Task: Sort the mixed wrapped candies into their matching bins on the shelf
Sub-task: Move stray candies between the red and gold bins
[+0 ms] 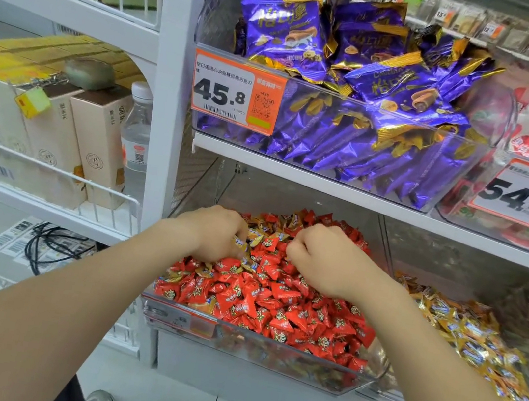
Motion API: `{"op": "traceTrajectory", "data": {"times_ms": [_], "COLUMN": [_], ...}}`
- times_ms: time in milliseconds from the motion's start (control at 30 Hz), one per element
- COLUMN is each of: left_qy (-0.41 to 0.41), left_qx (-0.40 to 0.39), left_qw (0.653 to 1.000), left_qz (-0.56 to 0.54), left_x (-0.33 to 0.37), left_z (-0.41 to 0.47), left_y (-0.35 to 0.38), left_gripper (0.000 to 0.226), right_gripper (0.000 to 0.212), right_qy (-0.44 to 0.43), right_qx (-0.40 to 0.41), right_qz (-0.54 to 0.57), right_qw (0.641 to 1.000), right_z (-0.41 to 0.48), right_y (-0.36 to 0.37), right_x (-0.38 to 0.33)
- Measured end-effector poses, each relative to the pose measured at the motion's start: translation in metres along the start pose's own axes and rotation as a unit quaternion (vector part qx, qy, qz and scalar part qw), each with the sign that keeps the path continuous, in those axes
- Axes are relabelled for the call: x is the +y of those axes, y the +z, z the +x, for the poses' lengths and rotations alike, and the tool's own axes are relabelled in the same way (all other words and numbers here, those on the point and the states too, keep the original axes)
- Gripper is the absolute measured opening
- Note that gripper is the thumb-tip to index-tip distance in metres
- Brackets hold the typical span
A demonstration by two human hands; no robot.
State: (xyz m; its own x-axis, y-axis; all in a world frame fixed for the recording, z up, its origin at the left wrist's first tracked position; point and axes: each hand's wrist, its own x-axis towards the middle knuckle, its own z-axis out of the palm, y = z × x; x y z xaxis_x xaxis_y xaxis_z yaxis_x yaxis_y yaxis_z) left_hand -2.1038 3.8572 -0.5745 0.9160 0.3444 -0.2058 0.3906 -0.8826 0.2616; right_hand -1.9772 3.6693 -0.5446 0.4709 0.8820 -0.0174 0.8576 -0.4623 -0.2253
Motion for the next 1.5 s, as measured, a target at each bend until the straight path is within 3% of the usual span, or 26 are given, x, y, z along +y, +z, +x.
{"op": "traceTrajectory", "data": {"times_ms": [233, 367, 433, 533, 567, 633, 733, 933, 1100, 1200, 1333, 1500], "left_qy": [-0.013, -0.018, -0.017, -0.006, -0.001, 0.009, 0.002, -0.005, -0.014, -0.001, 0.015, 0.077], "left_qx": [0.049, 0.078, 0.075, 0.098, 0.098, 0.065, 0.012, 0.024, 0.019, 0.021, 0.099, 0.205], "left_qw": [0.991, 0.992, 0.996, 0.995, 0.995, 0.998, 0.999, 0.996, 0.997, 1.000, 0.992, 0.956], "left_qz": [-0.124, -0.098, -0.051, -0.001, 0.006, 0.013, 0.047, 0.085, 0.069, 0.022, -0.075, -0.195], "left_x": [-0.006, -0.004, -0.004, -0.008, -0.009, -0.008, -0.008, -0.005, -0.001, 0.001, 0.012, 0.046], "left_z": [-0.009, -0.017, -0.020, -0.014, -0.011, -0.006, -0.001, 0.003, -0.001, -0.008, -0.027, -0.047], "left_y": [-0.012, -0.014, -0.011, -0.001, 0.002, 0.003, 0.005, 0.011, 0.008, 0.001, -0.010, -0.010], "left_gripper": [0.023, 0.024, 0.031, 0.025, 0.022, 0.024, 0.033, 0.034, 0.021, 0.016, 0.022, 0.016], "right_gripper": [0.050, 0.009, 0.025, 0.021, 0.029, 0.043, 0.045, 0.013, 0.041, 0.043, 0.020, 0.026], "right_qy": [-0.034, -0.097, -0.114, -0.092, -0.082, -0.065, -0.048, -0.048, -0.055, -0.022, 0.025, 0.050], "right_qx": [0.060, 0.041, 0.025, -0.005, -0.023, -0.051, -0.050, -0.049, 0.001, 0.048, 0.044, 0.004], "right_qz": [0.095, 0.098, 0.038, -0.037, -0.057, -0.090, -0.096, -0.021, 0.075, 0.143, 0.289, 0.429], "right_qw": [0.993, 0.990, 0.992, 0.995, 0.995, 0.992, 0.993, 0.997, 0.996, 0.988, 0.956, 0.902], "right_z": [0.000, 0.010, 0.016, 0.019, 0.020, 0.021, 0.025, 0.032, 0.021, 0.011, 0.002, -0.028], "right_y": [-0.004, 0.005, 0.011, 0.014, 0.017, 0.024, 0.029, 0.032, 0.016, 0.004, 0.000, -0.012], "right_x": [-0.012, -0.018, -0.022, -0.037, -0.039, -0.044, -0.045, -0.034, -0.019, -0.013, -0.002, 0.001]}}
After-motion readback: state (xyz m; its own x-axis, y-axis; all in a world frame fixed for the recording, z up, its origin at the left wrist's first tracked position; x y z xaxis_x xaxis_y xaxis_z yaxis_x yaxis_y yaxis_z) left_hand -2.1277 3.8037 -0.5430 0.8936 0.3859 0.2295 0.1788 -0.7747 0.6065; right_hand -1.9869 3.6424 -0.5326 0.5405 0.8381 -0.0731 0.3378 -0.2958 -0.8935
